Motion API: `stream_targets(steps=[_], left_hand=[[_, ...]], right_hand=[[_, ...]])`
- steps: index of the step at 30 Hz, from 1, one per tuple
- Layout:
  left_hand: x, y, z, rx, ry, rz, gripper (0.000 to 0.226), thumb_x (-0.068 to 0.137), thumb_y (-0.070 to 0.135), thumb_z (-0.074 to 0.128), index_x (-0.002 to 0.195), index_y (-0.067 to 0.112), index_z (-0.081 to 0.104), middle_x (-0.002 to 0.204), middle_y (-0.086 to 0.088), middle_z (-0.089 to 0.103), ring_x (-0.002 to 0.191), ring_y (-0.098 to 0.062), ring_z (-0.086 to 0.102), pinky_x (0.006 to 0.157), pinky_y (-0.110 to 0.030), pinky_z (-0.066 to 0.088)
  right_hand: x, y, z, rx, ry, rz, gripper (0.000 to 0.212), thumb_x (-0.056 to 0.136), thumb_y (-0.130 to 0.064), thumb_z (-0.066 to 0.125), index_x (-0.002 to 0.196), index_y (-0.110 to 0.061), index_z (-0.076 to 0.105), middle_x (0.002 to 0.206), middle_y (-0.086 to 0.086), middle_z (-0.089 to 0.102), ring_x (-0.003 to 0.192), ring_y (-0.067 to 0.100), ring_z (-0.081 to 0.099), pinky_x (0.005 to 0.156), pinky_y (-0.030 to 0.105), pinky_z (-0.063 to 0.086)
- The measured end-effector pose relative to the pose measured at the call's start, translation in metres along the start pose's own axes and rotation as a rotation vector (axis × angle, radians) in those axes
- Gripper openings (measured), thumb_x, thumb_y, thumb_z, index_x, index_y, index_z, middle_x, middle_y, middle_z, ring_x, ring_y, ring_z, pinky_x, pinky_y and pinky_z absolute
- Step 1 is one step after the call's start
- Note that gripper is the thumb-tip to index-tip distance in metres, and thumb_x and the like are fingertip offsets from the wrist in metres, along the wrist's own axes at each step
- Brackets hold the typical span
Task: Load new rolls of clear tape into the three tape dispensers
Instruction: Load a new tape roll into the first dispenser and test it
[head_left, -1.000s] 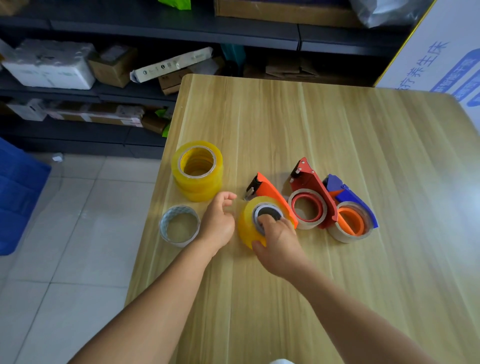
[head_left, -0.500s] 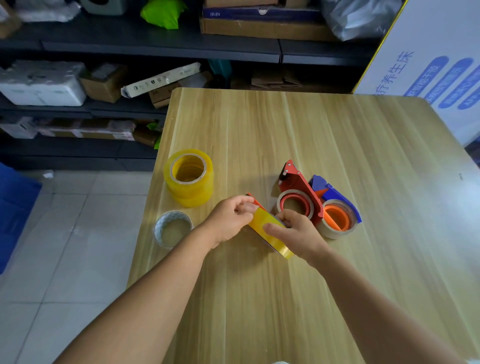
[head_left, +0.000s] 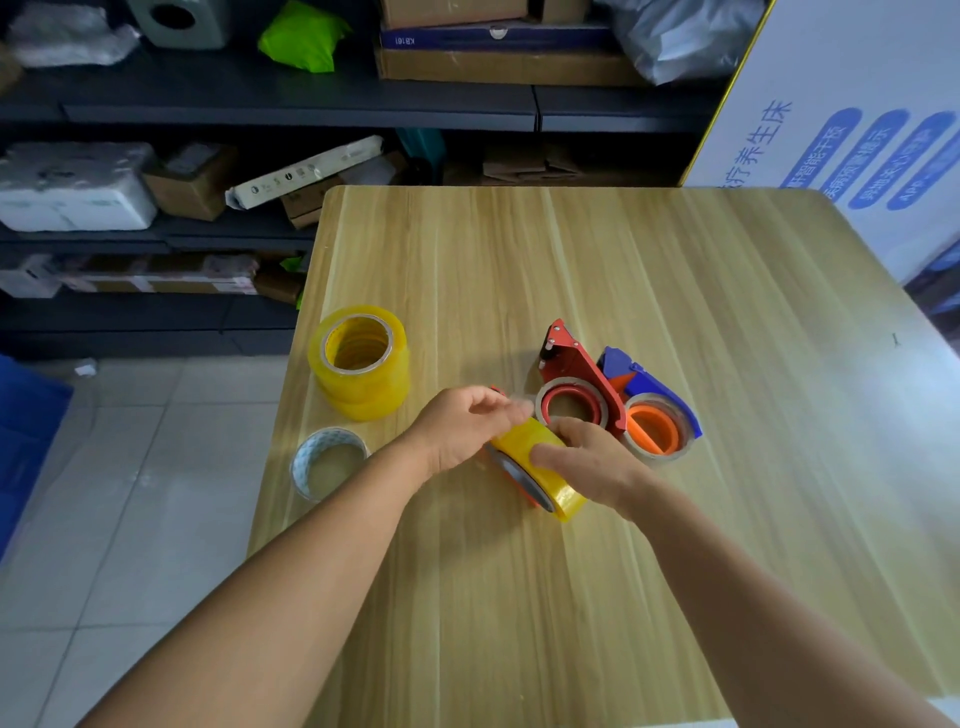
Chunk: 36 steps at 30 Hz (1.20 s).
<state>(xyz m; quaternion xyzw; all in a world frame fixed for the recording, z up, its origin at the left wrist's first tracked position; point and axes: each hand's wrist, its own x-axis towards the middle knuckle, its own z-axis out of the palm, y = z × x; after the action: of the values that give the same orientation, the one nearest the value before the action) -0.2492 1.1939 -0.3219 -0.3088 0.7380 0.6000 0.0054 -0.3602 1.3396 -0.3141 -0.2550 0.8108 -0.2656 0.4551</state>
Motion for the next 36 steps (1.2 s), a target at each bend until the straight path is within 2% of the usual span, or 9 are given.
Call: stream_targets(steps=[4,7,10,13,16,24,29,33,36], left_hand=[[0.007,-0.003,0.001,0.241,0.112,0.091,0.009,0.08,0.036,0.07,0.076,0.03,0.066,0.081,0.012,0.066,0.084,-0.012,0.062,0.068,-0.021,0.046],[0.016,-0.006,-0.003,0.33,0.222,0.109,0.014,0.082,0.028,0.07,0.069,0.027,0.063,0.109,0.002,0.058,0.108,-0.014,0.055,0.083,-0.019,0.034],[0.021,-0.007,-0.009,0.265,0.132,0.059,0.016,0.082,0.028,0.07,0.068,0.027,0.063,0.131,-0.002,0.049,0.129,-0.012,0.043,0.094,-0.022,0.027],[0.027,-0.003,-0.008,0.106,0.042,0.029,0.018,0.082,0.028,0.07,0.067,0.023,0.062,0.093,0.007,0.065,0.094,-0.011,0.06,0.084,-0.03,0.044],[0.033,0.0,-0.004,0.142,0.065,0.006,0.02,0.082,0.033,0.069,0.067,0.022,0.063,0.067,0.006,0.064,0.07,-0.012,0.058,0.071,-0.03,0.048],[0.042,0.006,-0.018,0.213,0.101,-0.013,0.019,0.081,0.031,0.072,0.067,0.023,0.061,0.061,0.009,0.057,0.061,-0.007,0.052,0.06,-0.023,0.042],[0.046,0.019,-0.018,0.328,0.29,0.012,0.022,0.076,0.035,0.075,0.061,0.028,0.06,0.094,-0.001,0.06,0.087,-0.014,0.057,0.068,-0.023,0.039],[0.045,0.027,-0.016,0.327,0.311,-0.004,0.024,0.073,0.04,0.076,0.064,0.022,0.063,0.073,0.005,0.067,0.073,-0.016,0.063,0.06,-0.026,0.044],[0.042,0.035,-0.015,0.382,0.366,-0.007,0.028,0.072,0.044,0.075,0.064,0.02,0.063,0.064,0.008,0.063,0.066,-0.015,0.061,0.055,-0.025,0.042]], right_hand=[[-0.001,0.001,-0.003,-0.009,-0.023,-0.004,0.035,0.079,-0.04,0.06,0.11,-0.027,0.053,0.103,-0.003,0.059,0.094,0.012,0.056,0.077,0.027,0.048],[-0.002,0.001,-0.007,-0.039,-0.039,0.025,0.041,0.08,-0.041,0.059,0.117,-0.025,0.051,0.11,0.0,0.059,0.095,0.012,0.054,0.084,0.031,0.047],[0.0,-0.005,-0.003,-0.119,-0.009,0.035,0.056,0.074,-0.05,0.064,0.12,-0.022,0.048,0.104,-0.003,0.056,0.091,0.011,0.054,0.076,0.028,0.047],[0.003,-0.015,0.006,-0.299,0.133,-0.008,0.071,0.061,-0.064,0.071,0.109,-0.019,0.046,0.092,-0.006,0.055,0.079,0.009,0.053,0.06,0.024,0.044],[0.006,-0.02,0.009,-0.392,0.207,-0.04,0.066,0.064,-0.055,0.075,0.11,-0.014,0.05,0.087,-0.004,0.057,0.075,0.011,0.054,0.054,0.024,0.043],[-0.003,-0.01,-0.009,-0.257,0.174,-0.09,0.061,0.066,-0.041,0.076,0.119,-0.031,0.047,0.085,-0.017,0.052,0.068,0.002,0.053,0.043,0.01,0.036],[-0.002,-0.019,-0.015,-0.314,0.159,-0.084,0.069,0.067,-0.032,0.077,0.125,-0.029,0.041,0.088,-0.014,0.051,0.072,0.004,0.052,0.047,0.013,0.039],[-0.003,-0.026,-0.011,-0.373,0.224,-0.086,0.074,0.063,-0.047,0.078,0.122,-0.025,0.04,0.096,-0.006,0.056,0.075,0.008,0.056,0.053,0.021,0.045],[-0.004,-0.031,-0.007,-0.446,0.297,-0.1,0.065,0.063,-0.055,0.075,0.11,-0.024,0.042,0.083,-0.007,0.054,0.061,0.006,0.056,0.046,0.021,0.04]])
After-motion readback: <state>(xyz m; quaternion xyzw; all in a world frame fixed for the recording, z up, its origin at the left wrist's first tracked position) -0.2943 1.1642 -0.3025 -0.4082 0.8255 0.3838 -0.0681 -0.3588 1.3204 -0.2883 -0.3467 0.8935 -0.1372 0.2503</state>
